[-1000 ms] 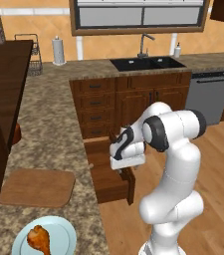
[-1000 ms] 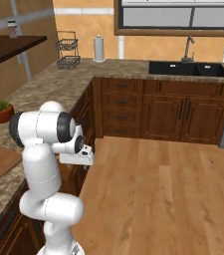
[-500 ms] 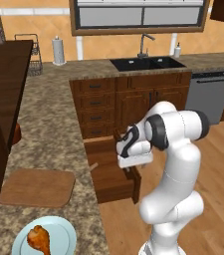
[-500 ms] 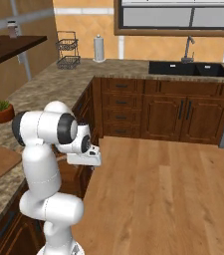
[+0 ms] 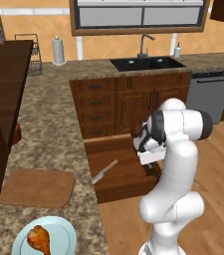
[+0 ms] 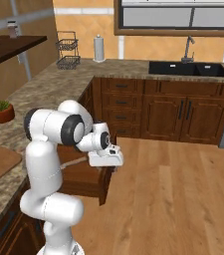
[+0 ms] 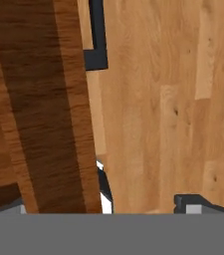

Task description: Pick up the knife from the drawer and place it on the cutting board. Then place the meat from the plate to the cutting board.

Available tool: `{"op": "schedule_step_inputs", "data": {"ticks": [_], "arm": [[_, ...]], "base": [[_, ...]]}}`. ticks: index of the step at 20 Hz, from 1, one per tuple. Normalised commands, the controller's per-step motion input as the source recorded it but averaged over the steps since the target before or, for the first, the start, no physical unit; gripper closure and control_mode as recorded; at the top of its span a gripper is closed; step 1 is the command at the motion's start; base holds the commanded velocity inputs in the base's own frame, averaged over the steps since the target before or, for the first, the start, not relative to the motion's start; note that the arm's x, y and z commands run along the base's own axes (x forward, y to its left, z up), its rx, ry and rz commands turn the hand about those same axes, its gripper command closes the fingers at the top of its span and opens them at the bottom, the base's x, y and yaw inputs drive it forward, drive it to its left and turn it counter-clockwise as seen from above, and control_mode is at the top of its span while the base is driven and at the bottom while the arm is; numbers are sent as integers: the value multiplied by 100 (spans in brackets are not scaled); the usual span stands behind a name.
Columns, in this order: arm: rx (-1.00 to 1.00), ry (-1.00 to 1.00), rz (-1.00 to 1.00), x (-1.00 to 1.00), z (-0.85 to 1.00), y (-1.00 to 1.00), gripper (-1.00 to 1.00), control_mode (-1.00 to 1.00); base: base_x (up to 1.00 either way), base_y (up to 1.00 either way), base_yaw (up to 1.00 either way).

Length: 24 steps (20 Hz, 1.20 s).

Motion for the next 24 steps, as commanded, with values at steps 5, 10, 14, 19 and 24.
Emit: {"op": "schedule_step_inputs", "data": {"ticks": [5,10,14,19,24], "arm": [[-8,10,-17,12,0,-100,-100,-100],[2,3,-19,7,41,-100,-100,-100],[0,-28,-29,0,100,8,-100,-100],[2,-17,-33,0,98,73,-100,-100],[1,0,-37,0,15,100,-100,-100]], "base": [[0,0,0],[0,0,0],[0,0,0],[0,0,0],[0,0,0]]}}
